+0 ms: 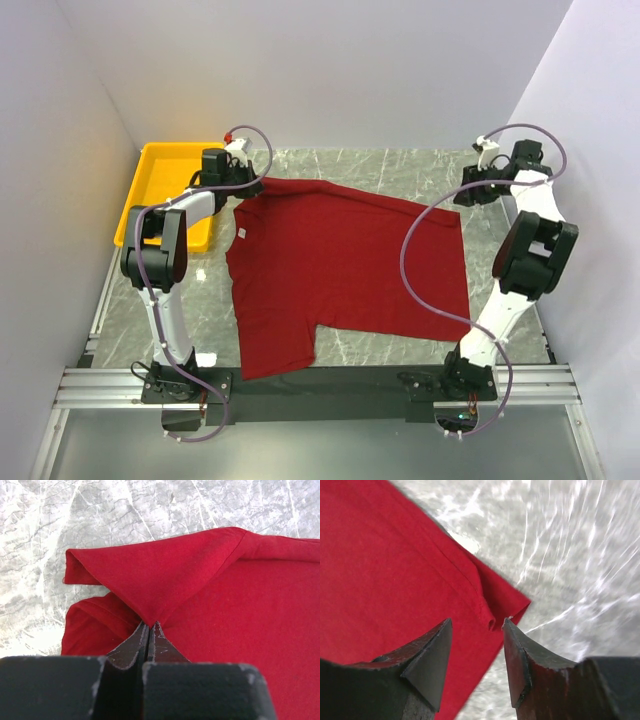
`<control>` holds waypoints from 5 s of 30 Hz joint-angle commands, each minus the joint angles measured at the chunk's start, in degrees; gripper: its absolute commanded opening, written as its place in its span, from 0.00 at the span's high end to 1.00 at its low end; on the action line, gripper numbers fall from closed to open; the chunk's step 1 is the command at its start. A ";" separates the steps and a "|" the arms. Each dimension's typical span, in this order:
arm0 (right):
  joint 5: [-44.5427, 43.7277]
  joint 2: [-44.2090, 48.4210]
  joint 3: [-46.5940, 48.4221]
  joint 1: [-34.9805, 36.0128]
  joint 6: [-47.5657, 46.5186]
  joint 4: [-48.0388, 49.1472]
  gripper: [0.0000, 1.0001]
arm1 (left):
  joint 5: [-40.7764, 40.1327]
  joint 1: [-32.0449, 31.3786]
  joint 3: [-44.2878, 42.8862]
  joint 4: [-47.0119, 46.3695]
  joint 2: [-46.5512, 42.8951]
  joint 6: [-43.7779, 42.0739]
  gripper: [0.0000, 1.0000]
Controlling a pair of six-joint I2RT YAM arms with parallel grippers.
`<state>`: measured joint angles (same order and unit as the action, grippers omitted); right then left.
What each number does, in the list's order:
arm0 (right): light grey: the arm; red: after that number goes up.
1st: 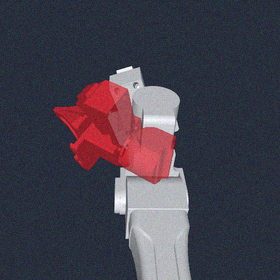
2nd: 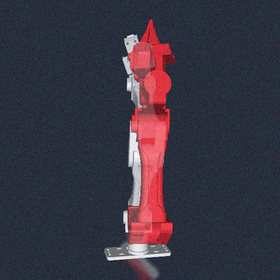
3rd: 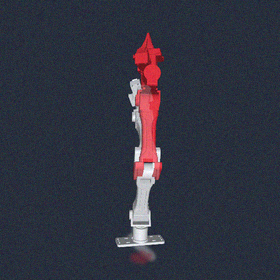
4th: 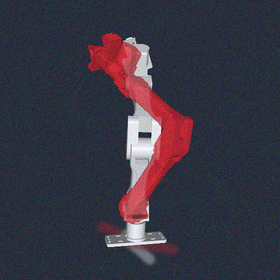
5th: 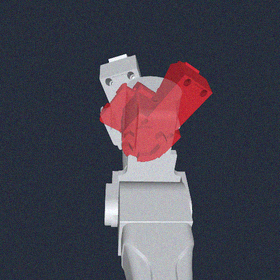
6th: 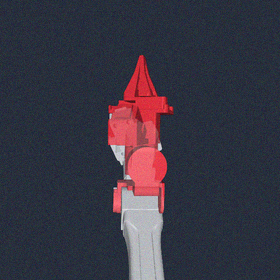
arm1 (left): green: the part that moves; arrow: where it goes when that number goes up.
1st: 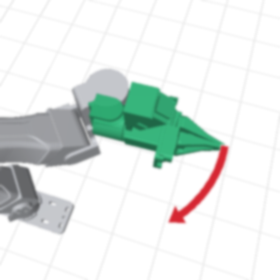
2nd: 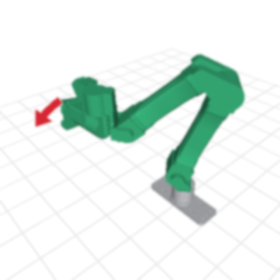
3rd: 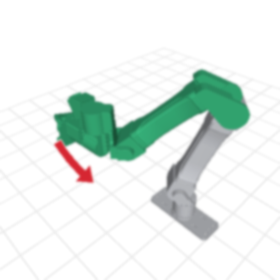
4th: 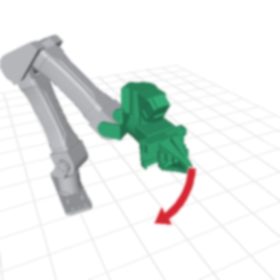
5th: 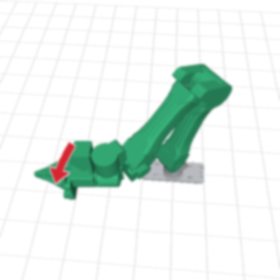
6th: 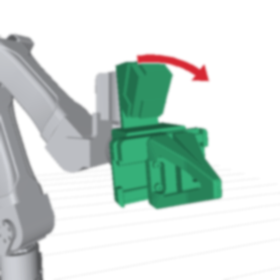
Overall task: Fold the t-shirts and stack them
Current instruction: Flatten the tshirt out, then fold the tshirt
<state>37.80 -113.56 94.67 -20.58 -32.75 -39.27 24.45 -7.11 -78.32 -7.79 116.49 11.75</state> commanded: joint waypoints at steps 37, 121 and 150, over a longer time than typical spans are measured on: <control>-8.62 -8.62 9.65 4.06 2.87 -4.95 1.00 | 1.40 -0.09 -2.71 -1.52 -0.91 1.52 0.99; 5.36 4.31 -11.70 -1.66 -29.65 28.72 1.00 | -0.01 2.54 -1.66 -8.29 -2.32 -10.43 0.99; 3.07 0.44 -10.65 -0.25 -28.77 31.53 1.00 | -9.86 -0.09 -2.62 -4.87 -2.49 -17.37 0.99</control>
<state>40.95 -113.78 82.19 -20.86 -61.34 -9.65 16.38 -7.16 -79.94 -12.10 117.05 -3.86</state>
